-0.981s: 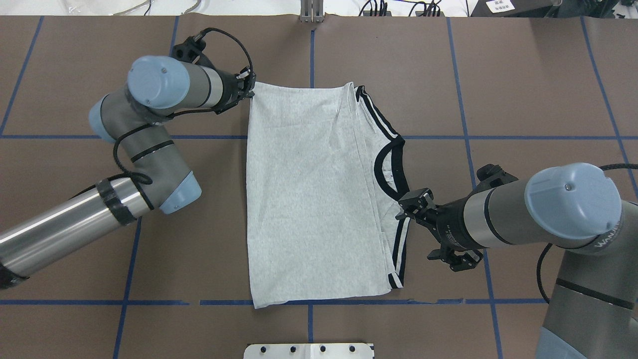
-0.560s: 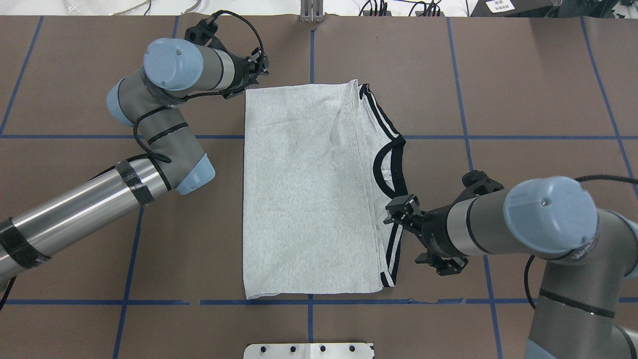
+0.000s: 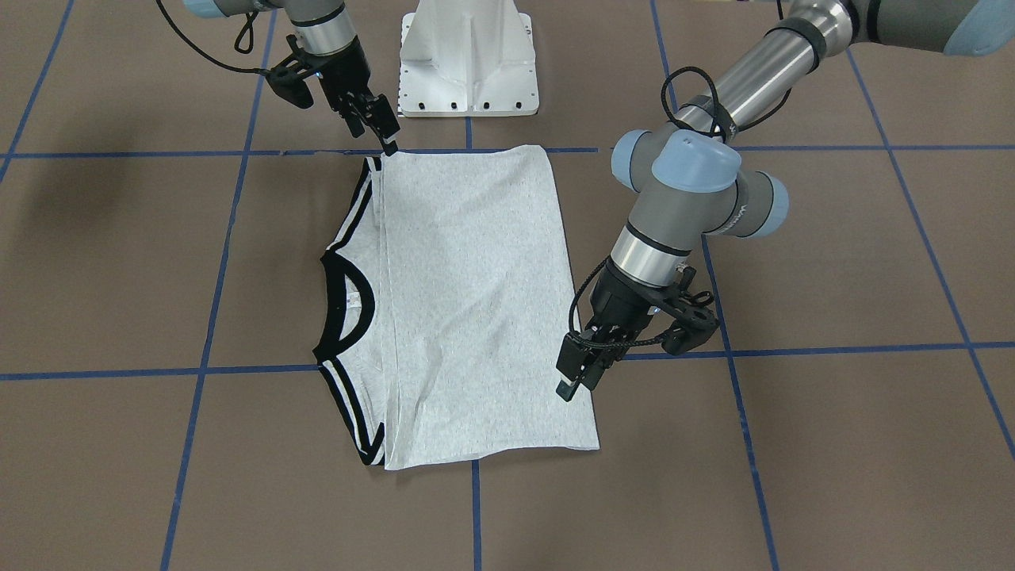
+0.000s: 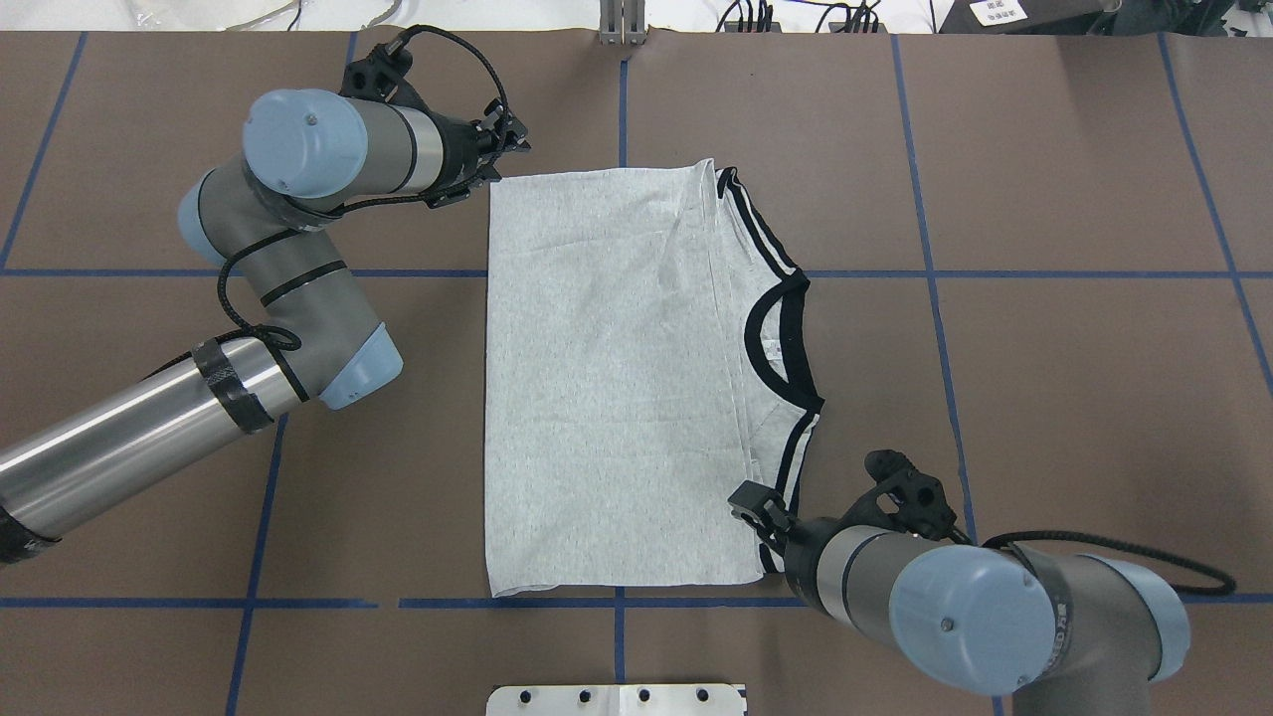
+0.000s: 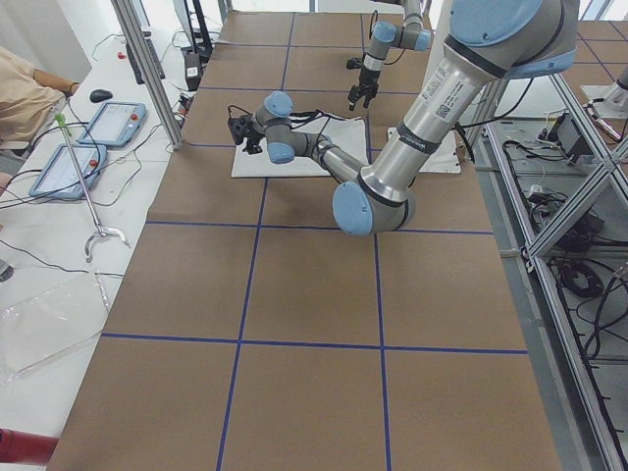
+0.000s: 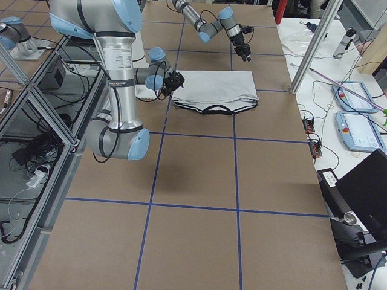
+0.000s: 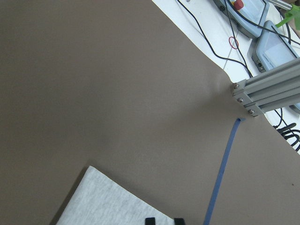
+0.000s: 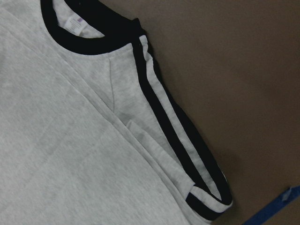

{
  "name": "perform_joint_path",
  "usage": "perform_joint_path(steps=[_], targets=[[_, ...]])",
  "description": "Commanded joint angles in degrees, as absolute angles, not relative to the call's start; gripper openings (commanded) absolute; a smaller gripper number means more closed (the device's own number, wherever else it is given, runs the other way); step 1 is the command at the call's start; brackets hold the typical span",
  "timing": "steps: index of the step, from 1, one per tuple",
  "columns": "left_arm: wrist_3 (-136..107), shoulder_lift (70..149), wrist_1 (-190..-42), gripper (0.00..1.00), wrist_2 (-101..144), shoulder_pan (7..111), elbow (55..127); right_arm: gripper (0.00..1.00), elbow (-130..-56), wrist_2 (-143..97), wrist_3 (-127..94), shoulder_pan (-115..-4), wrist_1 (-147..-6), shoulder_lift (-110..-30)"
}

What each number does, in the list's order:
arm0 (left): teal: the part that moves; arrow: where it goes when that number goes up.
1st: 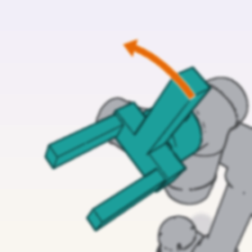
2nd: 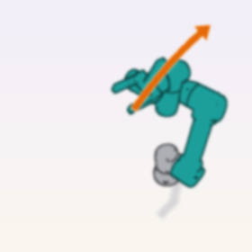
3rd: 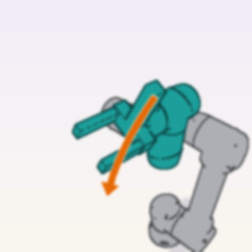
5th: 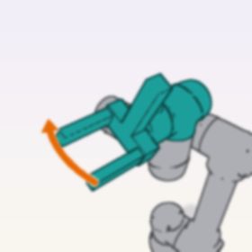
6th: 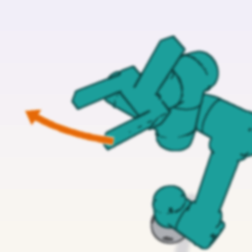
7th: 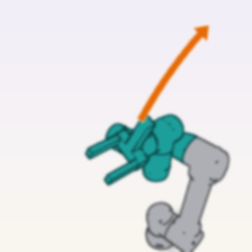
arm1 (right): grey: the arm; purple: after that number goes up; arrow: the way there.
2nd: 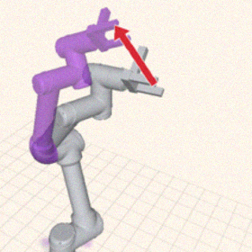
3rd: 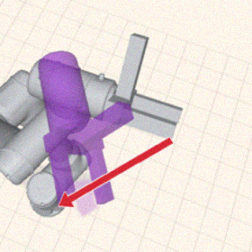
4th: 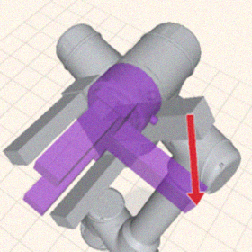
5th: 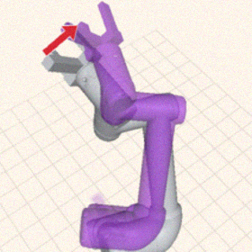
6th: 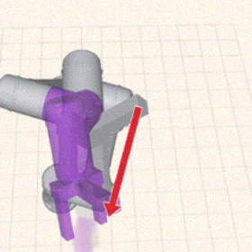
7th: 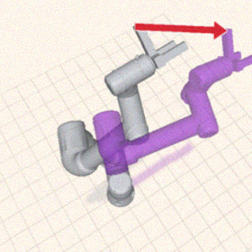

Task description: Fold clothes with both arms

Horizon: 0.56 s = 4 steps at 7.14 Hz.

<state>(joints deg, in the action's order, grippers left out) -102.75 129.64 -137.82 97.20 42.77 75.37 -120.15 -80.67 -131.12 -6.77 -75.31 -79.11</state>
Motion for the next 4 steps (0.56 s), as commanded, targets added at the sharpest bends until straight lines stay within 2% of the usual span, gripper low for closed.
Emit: perform_joint_path(steps=[1, 4], targets=[[-102.7, 129.5, -137.9, 0.56, 97.2, 42.6, 75.6, 1.0, -117.8, -76.9, -134.6, -3.6, -75.3, -79.0], [-102.7, 129.5, -138.0, 0.56, 97.2, 42.5, 75.6, 1.0, -115.2, -76.8, -134.9, -3.5, -75.3, -78.1]])
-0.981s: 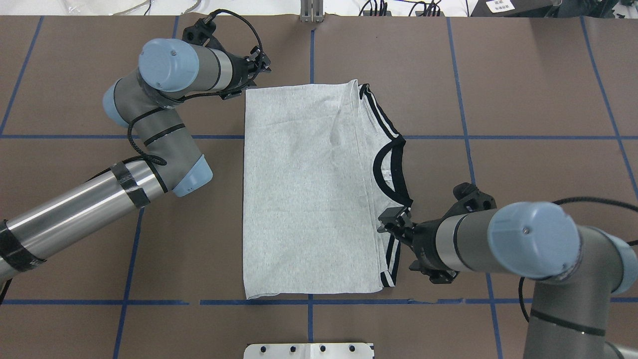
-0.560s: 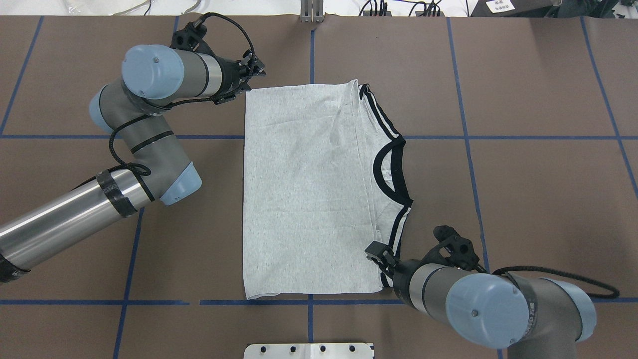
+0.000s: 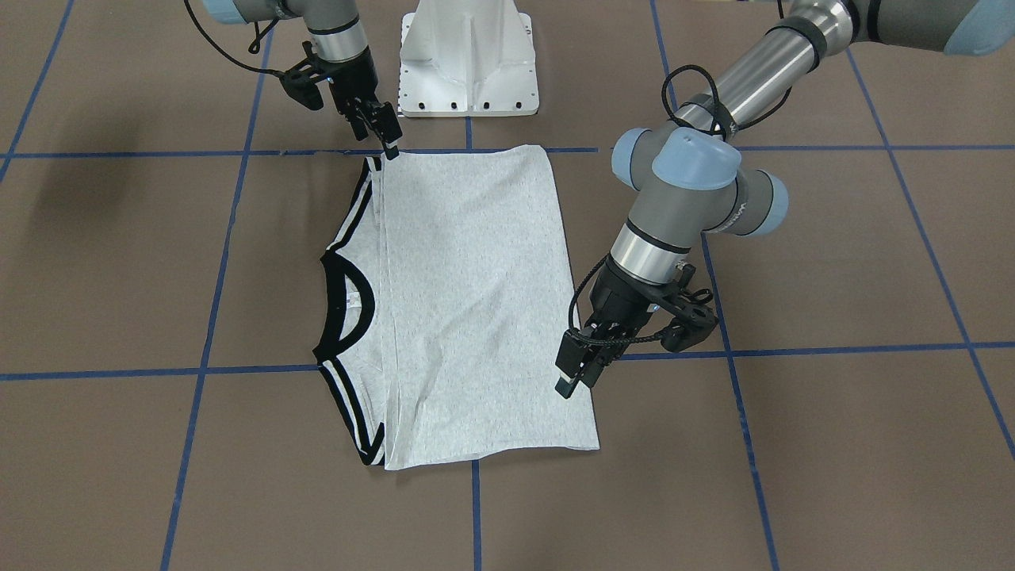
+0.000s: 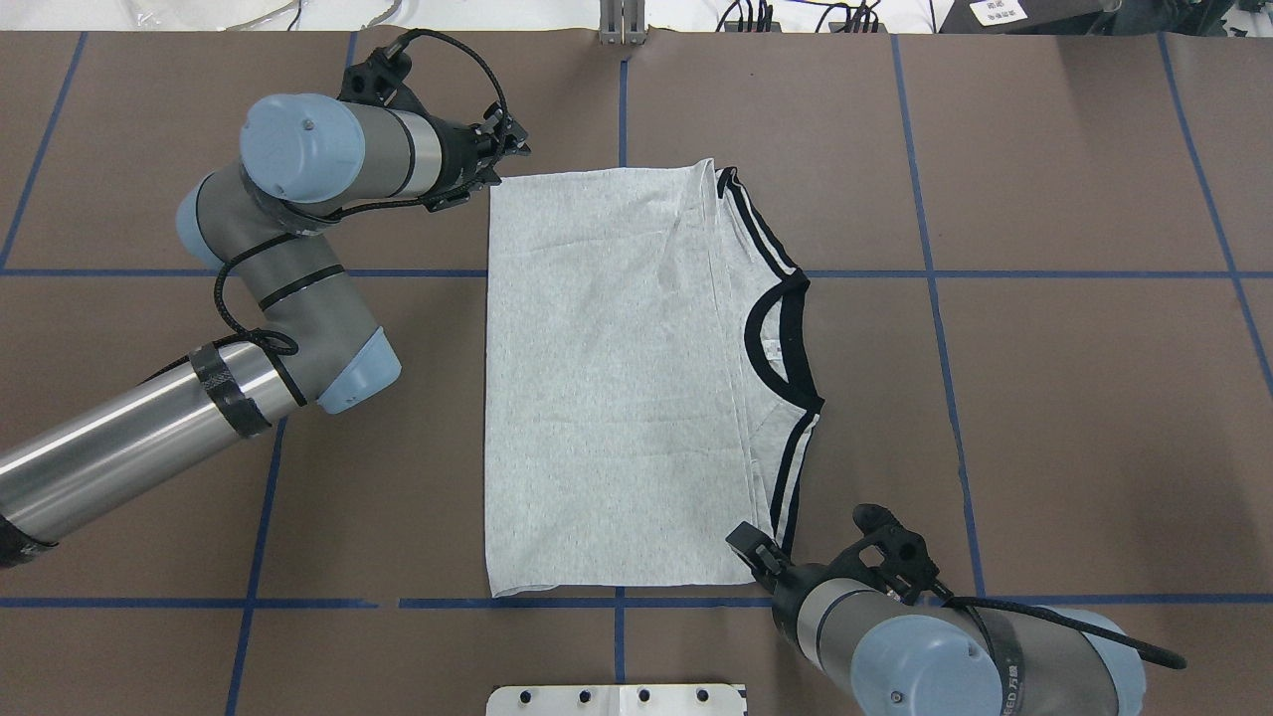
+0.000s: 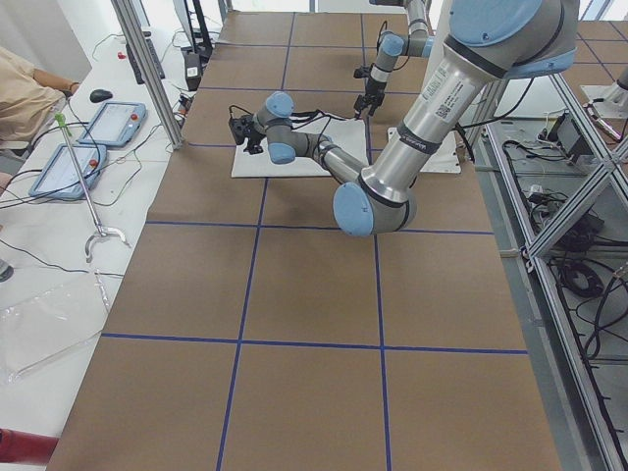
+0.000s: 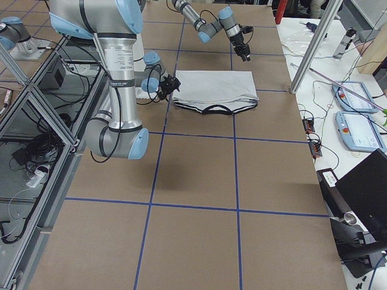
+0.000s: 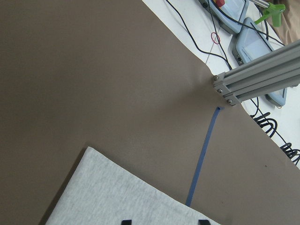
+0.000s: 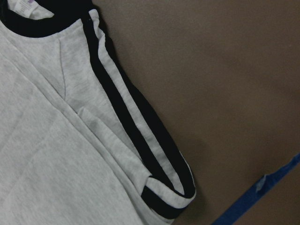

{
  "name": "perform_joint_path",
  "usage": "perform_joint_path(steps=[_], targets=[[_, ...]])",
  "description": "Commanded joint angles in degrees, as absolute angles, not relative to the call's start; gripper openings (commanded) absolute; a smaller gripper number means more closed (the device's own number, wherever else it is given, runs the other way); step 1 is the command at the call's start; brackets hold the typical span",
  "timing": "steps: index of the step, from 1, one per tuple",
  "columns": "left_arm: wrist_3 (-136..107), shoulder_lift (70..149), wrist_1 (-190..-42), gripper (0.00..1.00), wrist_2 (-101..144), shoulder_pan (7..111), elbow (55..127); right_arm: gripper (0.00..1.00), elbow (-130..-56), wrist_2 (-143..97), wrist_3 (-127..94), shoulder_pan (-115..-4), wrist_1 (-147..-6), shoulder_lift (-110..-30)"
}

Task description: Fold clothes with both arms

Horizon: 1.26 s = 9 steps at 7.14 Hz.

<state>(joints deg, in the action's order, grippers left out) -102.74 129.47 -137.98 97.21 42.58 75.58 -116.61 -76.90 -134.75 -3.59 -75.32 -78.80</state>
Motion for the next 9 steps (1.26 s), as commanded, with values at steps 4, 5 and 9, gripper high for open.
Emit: perform_joint_path(steps=[4, 5, 9], targets=[[-102.7, 128.9, -138.2, 0.56, 97.2, 42.5, 75.7, 0.15, -114.0, -76.9, -135.6, -4.6, -75.5, -75.6], [-102.7, 128.8, -138.3, 0.56, 97.2, 42.5, 75.7, 0.15, -114.9, -77.0, -135.6, -5.3, -76.7, -75.9], [-102.7, 128.8, -138.2, 0.56, 97.2, 42.5, 75.7, 0.3, -116.5, -77.0, -135.6, -5.1, -82.0, -75.7]])
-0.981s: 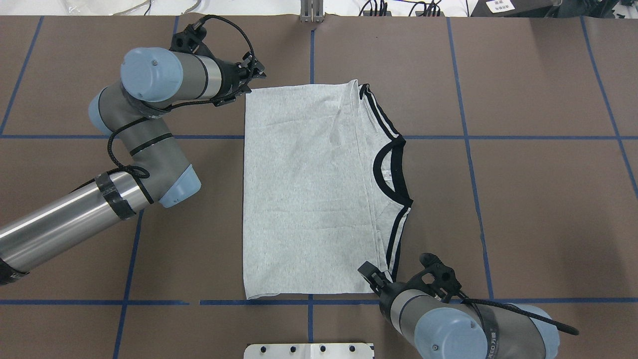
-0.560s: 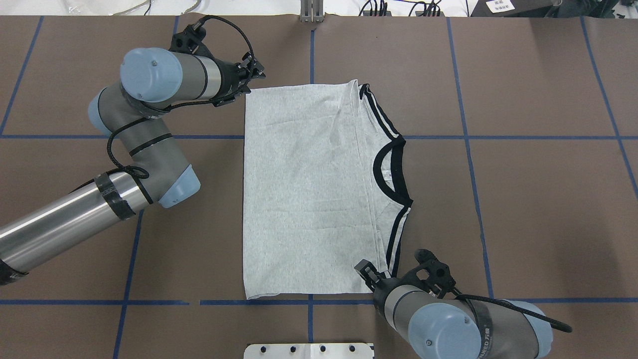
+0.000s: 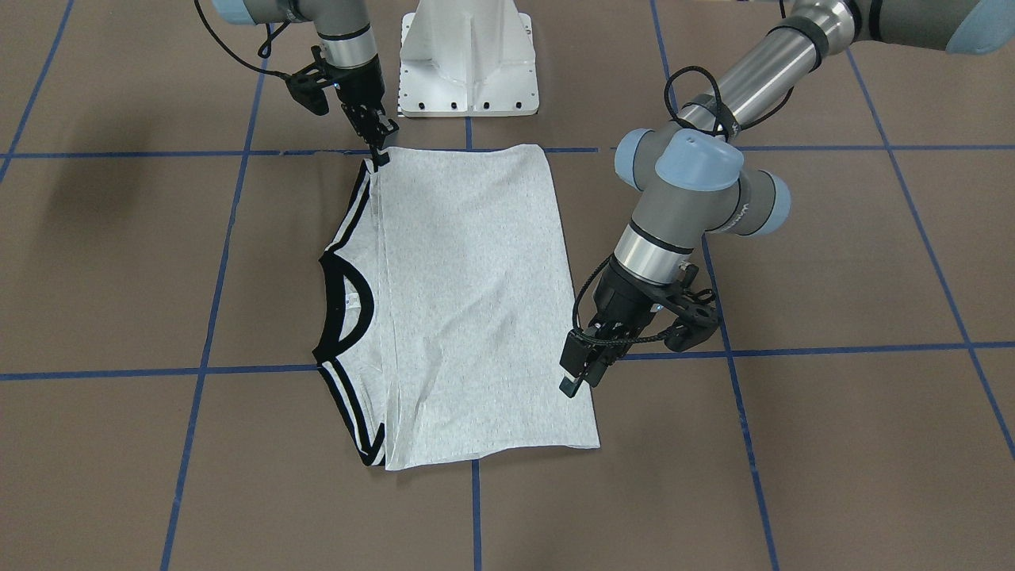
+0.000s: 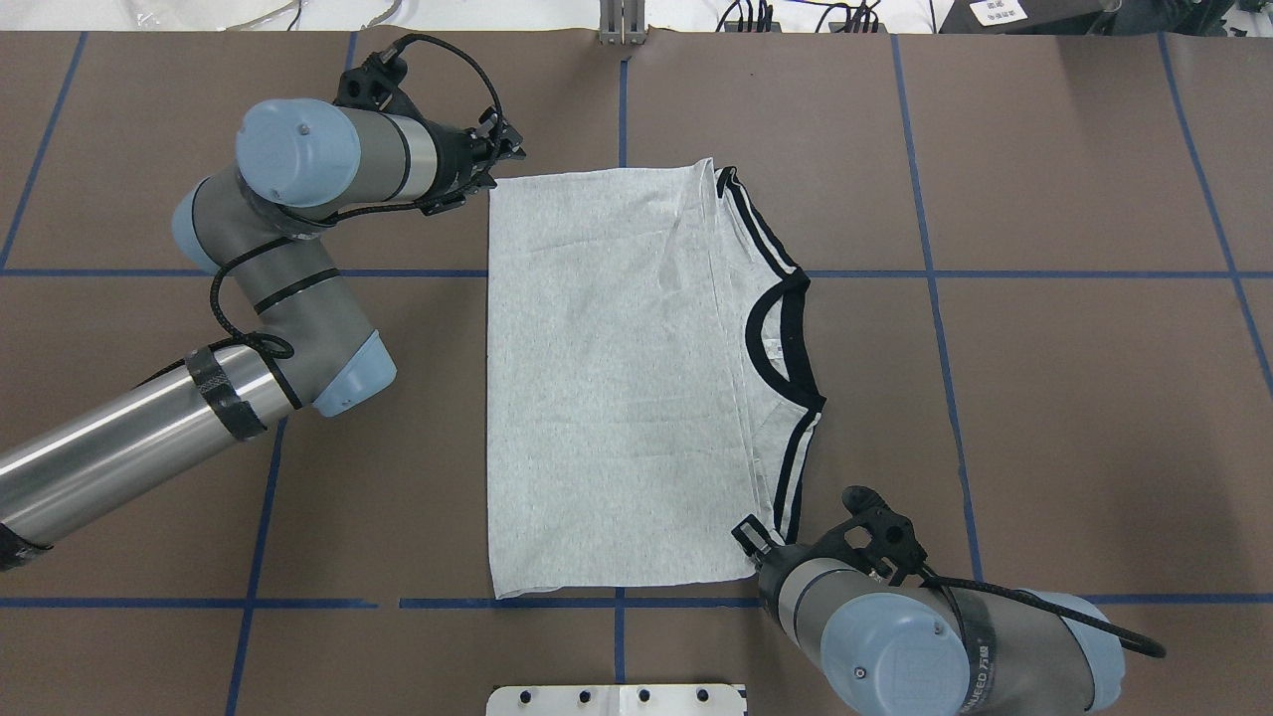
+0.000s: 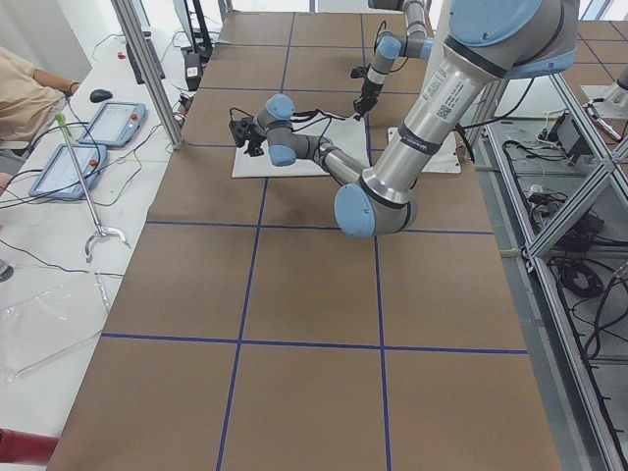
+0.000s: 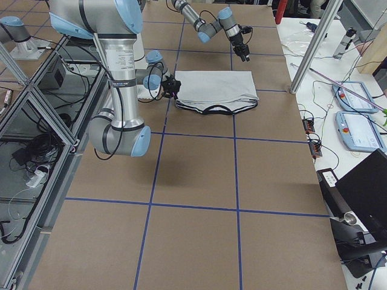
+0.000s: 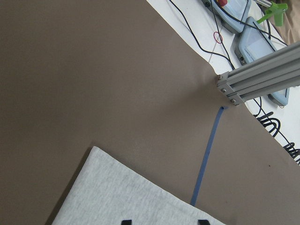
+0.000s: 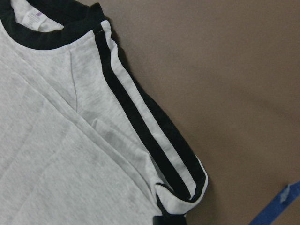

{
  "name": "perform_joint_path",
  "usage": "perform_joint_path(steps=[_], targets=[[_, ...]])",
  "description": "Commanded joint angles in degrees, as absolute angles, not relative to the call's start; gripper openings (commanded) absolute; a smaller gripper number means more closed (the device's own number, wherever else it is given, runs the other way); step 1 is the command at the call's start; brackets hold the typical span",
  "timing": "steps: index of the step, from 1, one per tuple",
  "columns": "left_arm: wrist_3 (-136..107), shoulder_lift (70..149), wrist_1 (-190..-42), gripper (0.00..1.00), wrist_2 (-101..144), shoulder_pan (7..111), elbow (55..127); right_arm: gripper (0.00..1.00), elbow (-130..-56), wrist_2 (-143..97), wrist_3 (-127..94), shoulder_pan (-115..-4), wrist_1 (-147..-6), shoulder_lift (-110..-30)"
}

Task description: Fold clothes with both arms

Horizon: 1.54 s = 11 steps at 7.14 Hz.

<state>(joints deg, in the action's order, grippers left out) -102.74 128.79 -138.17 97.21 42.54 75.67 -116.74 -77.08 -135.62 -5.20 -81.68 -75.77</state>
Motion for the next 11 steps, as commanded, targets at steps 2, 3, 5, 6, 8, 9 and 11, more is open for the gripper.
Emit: perform_joint_path(steps=[2, 3, 5, 6, 8, 9, 11], targets=[[-102.8, 128.8, -138.1, 0.56, 97.2, 42.5, 75.7, 0.0, -116.9, -77.1, -135.6, -5.4, -82.0, -75.3], [-102.8, 128.8, -138.2, 0.56, 97.2, 42.5, 75.7, 0.0, -116.9, -77.2, -135.7, -5.4, -82.0, -75.2], [-103.1, 128.7, -137.9, 0.56, 97.4, 42.3, 76.6, 0.0, -117.5, -77.3, -135.7, -5.4, -82.1, -75.2], [-105.8, 122.6, -138.3, 0.56, 98.6, 40.5, 82.2, 0.0, -118.8, -77.4, -135.7, -5.4, -82.1, -75.8], [-113.3, 112.5, -137.5, 0.55, 98.3, 34.3, 94.8, 0.0, -119.8, -77.6, -136.1, -5.4, -82.1, -76.0], [-116.0, 109.6, -137.1, 0.55, 98.0, 32.6, 100.1, 0.0, -119.9, -77.6, -136.1, -5.4, -82.1, -76.0], [-124.8, 103.2, -136.0, 0.55, 94.0, 21.1, 107.3, 0.0, -119.9, -77.6, -136.1, -5.4, -82.1, -75.9]])
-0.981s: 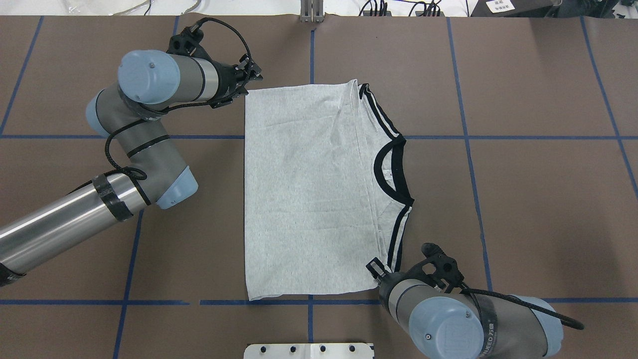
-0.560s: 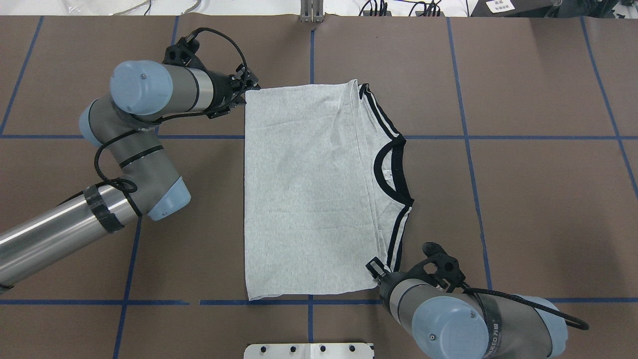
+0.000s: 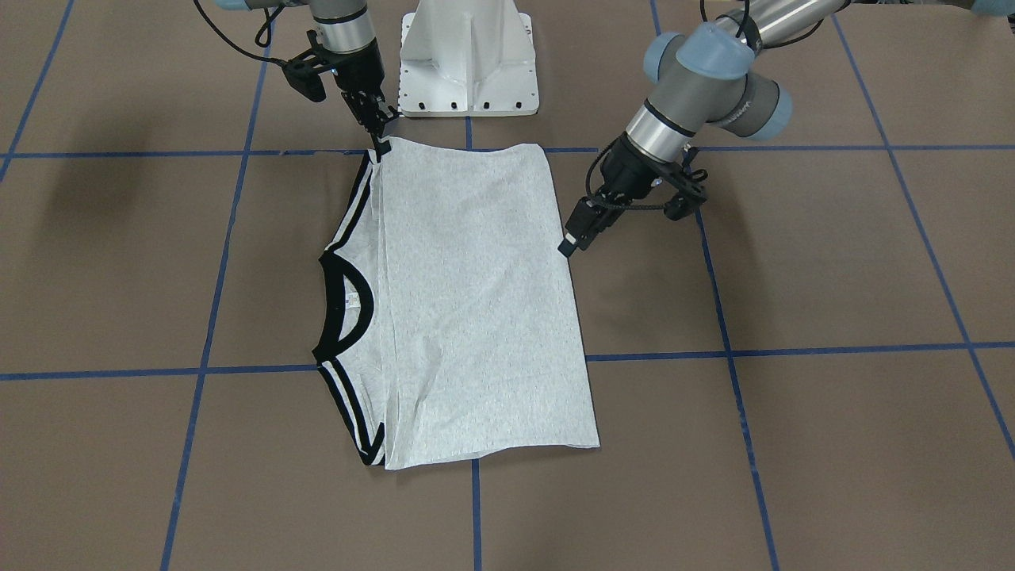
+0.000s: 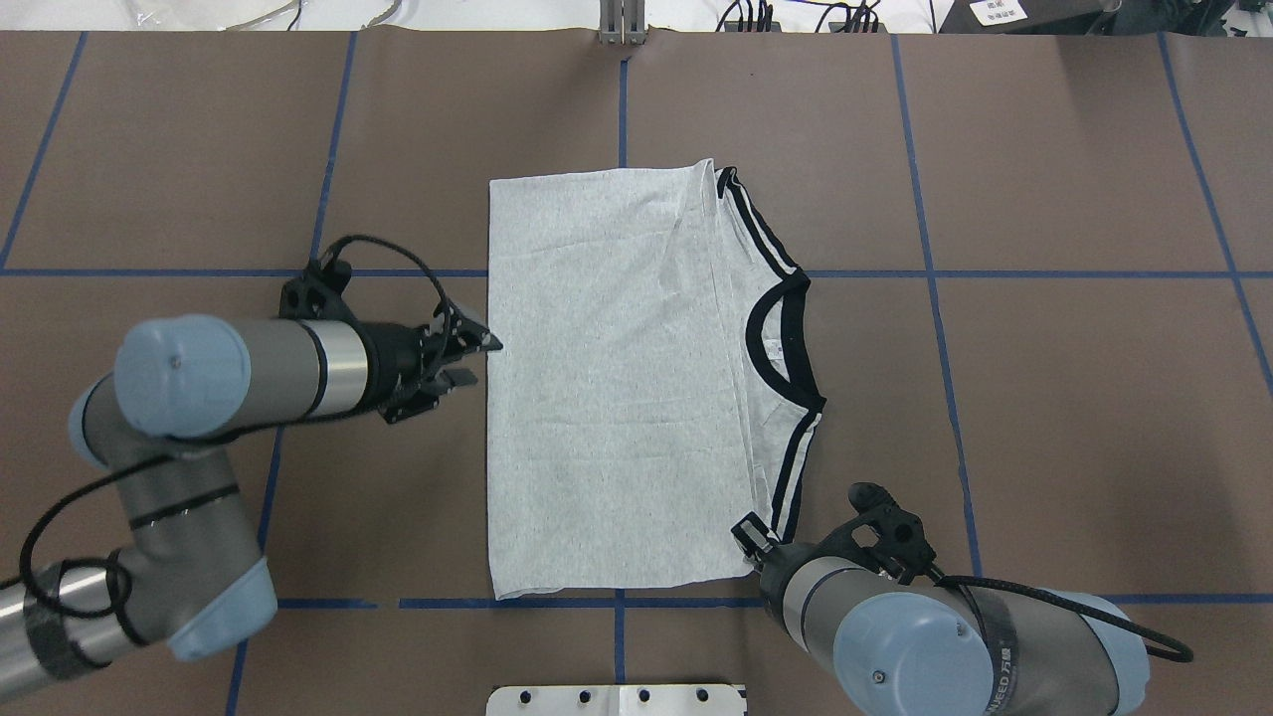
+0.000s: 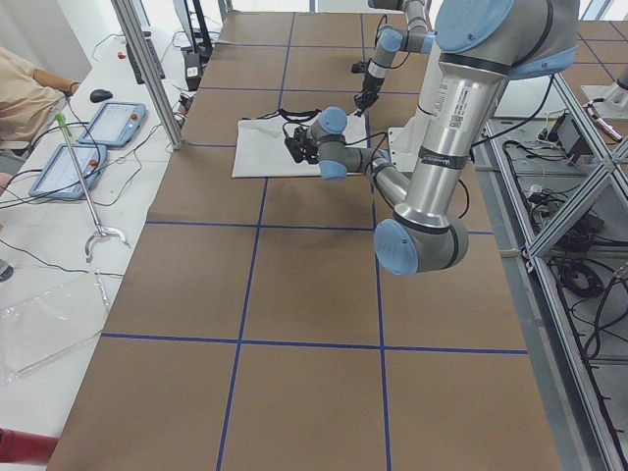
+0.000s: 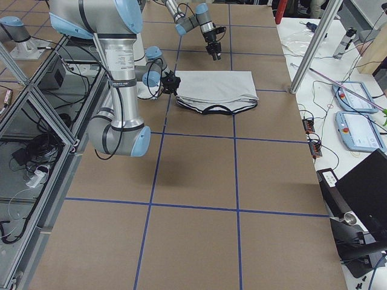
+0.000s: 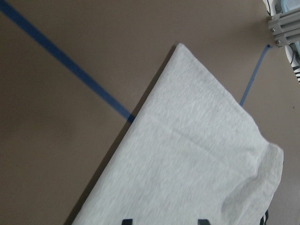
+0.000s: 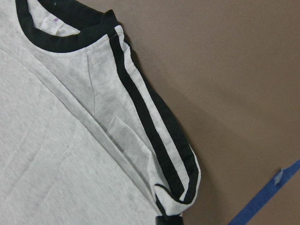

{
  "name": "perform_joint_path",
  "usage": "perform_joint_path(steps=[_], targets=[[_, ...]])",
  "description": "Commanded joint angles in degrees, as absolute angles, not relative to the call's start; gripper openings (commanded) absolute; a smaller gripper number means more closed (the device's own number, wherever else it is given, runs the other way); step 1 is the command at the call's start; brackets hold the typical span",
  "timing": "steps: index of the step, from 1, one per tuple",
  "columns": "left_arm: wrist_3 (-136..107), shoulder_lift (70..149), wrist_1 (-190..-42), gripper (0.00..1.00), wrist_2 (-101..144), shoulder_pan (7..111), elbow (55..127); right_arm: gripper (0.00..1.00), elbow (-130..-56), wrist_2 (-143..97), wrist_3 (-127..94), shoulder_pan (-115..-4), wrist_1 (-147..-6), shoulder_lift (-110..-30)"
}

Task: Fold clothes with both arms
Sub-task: 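Move the left gripper to the near corner and grasp both near corners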

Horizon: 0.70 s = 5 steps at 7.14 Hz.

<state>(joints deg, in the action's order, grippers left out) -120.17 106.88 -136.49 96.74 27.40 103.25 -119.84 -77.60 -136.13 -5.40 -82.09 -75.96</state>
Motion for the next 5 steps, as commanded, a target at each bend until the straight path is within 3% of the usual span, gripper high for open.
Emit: perform_joint_path(steps=[1, 3, 5], targets=[[-128.0, 101.3, -133.9, 0.55, 89.8, 15.1, 109.7, 0.0, -119.8, -77.6, -136.1, -5.4, -82.0, -76.0], [-131.7, 101.2, -129.2, 0.55, 85.1, 7.4, 110.1, 0.0, -119.8, -77.8, -136.1, -5.4, -82.0, -75.9], [-131.7, 101.0, -129.2, 0.55, 84.9, 7.0, 109.3, 0.0, -119.7, -78.4, -136.1, -5.4, -82.0, -76.0]])
